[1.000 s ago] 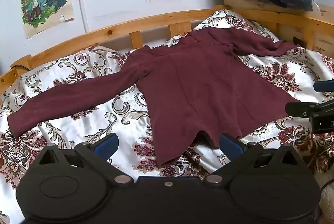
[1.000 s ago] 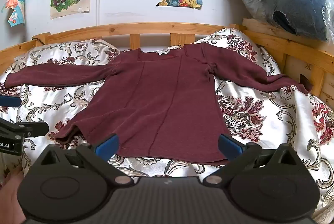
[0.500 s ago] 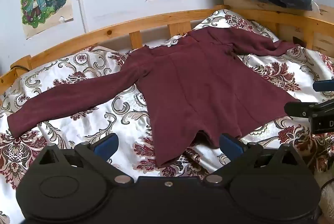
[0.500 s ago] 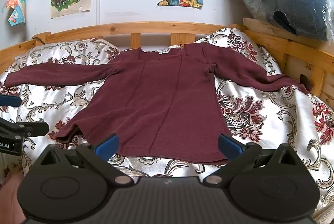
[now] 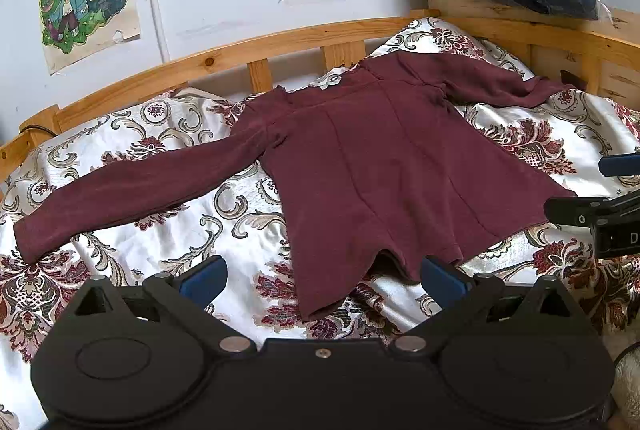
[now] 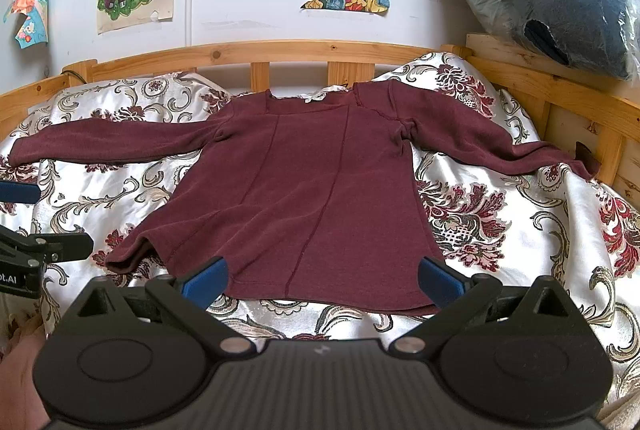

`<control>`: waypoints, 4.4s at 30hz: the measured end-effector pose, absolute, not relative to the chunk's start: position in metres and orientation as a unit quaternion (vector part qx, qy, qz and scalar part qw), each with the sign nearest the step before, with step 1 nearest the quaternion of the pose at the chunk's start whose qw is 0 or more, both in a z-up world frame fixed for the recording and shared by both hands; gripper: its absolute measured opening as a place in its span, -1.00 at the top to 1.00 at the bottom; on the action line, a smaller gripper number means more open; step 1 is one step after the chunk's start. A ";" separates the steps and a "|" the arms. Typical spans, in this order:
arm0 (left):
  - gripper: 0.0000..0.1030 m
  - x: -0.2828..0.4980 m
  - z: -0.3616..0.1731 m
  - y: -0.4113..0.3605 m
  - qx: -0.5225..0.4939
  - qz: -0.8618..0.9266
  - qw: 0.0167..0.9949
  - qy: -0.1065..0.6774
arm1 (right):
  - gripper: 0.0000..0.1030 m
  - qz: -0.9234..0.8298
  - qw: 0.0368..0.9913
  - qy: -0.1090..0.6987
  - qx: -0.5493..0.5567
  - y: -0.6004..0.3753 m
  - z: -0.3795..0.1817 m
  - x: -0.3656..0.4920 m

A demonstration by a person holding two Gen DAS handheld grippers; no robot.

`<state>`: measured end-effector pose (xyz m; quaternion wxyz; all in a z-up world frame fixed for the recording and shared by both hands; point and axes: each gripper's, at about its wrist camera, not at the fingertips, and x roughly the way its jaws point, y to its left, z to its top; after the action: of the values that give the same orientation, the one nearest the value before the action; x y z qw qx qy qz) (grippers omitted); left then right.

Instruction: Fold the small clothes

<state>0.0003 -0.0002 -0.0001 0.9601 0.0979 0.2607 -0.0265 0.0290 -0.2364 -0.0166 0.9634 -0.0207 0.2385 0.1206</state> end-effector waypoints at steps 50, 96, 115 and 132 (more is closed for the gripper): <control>-0.99 0.200 0.029 0.068 -0.021 0.029 0.933 0.359 | -0.42 -0.241 0.917 0.233 0.218 -0.509 -0.018 0.272; -0.99 0.186 0.042 0.132 -0.095 0.061 0.938 0.328 | 0.89 0.234 0.957 0.044 -0.165 -0.151 0.036 0.229; -0.99 0.246 0.015 0.118 -0.120 -0.009 0.941 0.315 | -0.48 0.313 0.912 0.176 -0.197 -0.183 -0.017 0.206; -0.93 0.286 -0.045 0.053 -0.038 0.001 0.909 0.415 | 0.84 0.113 0.943 0.310 0.043 -0.320 -0.023 0.394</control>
<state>0.2860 0.0535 -0.0450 0.9091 -0.0382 0.4148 0.0011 0.3941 -0.3204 -0.0230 0.9429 0.0426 0.3105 0.1127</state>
